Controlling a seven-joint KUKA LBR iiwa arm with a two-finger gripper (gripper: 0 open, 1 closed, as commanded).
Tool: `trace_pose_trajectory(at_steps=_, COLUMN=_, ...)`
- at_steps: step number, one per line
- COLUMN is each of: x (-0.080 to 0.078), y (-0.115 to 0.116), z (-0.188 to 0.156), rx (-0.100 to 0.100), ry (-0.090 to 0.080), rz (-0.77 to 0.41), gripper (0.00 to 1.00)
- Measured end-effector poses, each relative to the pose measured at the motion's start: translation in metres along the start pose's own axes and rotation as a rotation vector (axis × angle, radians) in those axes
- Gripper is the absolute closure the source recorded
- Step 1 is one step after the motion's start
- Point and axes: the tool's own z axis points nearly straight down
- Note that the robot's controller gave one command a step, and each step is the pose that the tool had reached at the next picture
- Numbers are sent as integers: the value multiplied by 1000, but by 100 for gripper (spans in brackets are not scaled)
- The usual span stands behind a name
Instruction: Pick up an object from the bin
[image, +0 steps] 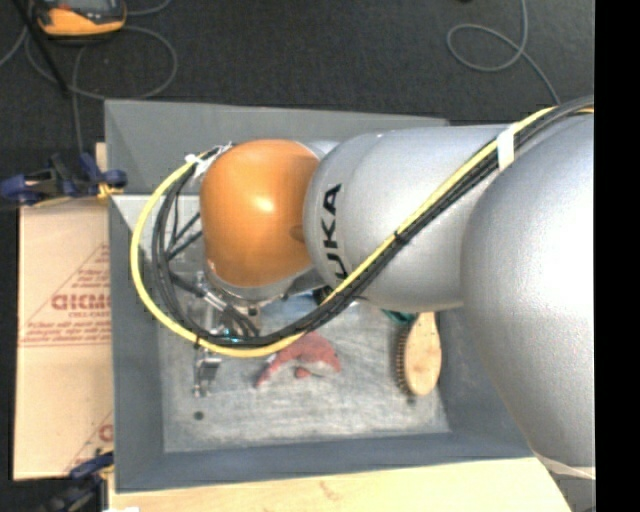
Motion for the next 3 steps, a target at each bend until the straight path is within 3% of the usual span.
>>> trace_pose_trajectory(at_steps=1, x=-2, y=-1, z=-5, rx=-2, ry=-8, rz=4, gripper=0)
trace_pose_trajectory(at_steps=2, x=-25, y=-65, z=70, rx=0, ry=-13, rz=-80, gripper=0)
trace_pose_trajectory(at_steps=3, x=-29, y=-89, z=75, rx=2, ry=-4, rz=-182, gripper=0)
